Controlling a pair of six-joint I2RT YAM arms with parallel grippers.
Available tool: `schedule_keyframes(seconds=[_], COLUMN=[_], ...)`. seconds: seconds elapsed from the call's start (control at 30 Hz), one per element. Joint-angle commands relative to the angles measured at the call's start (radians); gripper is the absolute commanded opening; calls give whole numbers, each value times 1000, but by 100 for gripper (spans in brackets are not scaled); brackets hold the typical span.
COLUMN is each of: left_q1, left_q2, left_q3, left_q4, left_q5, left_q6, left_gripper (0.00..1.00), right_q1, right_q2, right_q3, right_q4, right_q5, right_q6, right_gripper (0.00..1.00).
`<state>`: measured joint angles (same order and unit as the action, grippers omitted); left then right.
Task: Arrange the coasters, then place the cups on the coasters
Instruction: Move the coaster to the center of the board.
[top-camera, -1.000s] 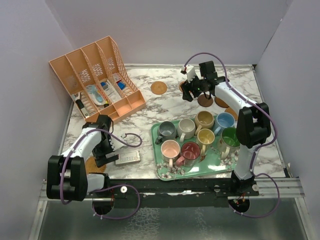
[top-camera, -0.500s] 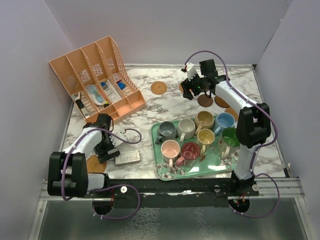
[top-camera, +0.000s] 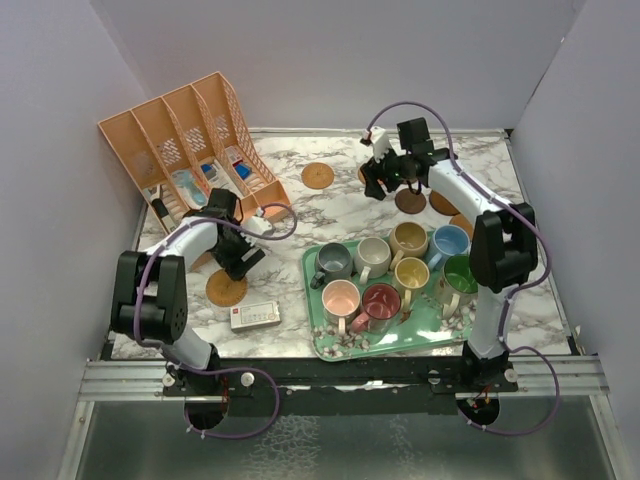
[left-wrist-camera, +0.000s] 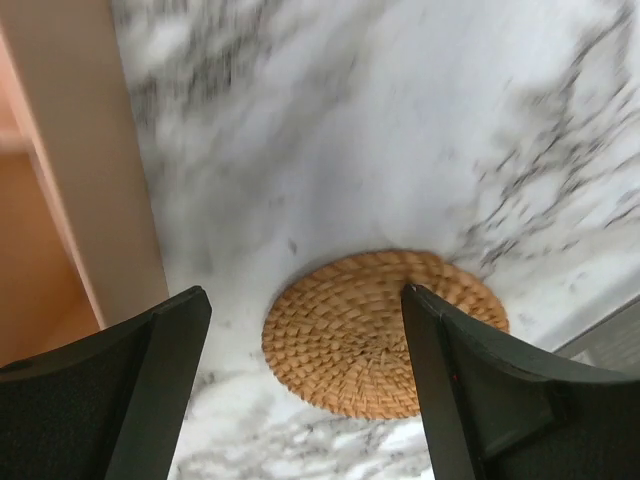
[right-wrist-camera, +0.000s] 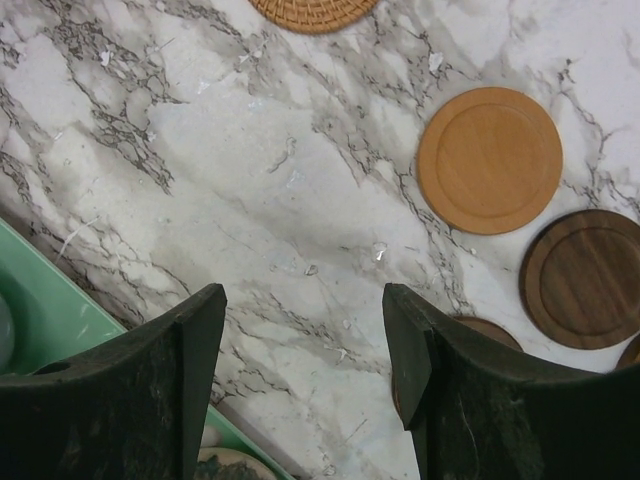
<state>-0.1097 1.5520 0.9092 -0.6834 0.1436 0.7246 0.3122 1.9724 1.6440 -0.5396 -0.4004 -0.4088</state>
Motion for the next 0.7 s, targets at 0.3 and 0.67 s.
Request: schedule_keyframes(seconds=[0.3,0.67], left_q1=[-157,-125], left_q2=[269,310], left_q3=[303,519], left_q4=[160,12], left_q5=[65,117], left_q6=[-119,-127], left_gripper=[80,80], right_q1=[13,31], right_q2=[111,156], right_q3=[46,113], right_q4=[-110,-169], right_q5=[-97,-95], right_q6=[-106,-149], right_gripper=[65,64])
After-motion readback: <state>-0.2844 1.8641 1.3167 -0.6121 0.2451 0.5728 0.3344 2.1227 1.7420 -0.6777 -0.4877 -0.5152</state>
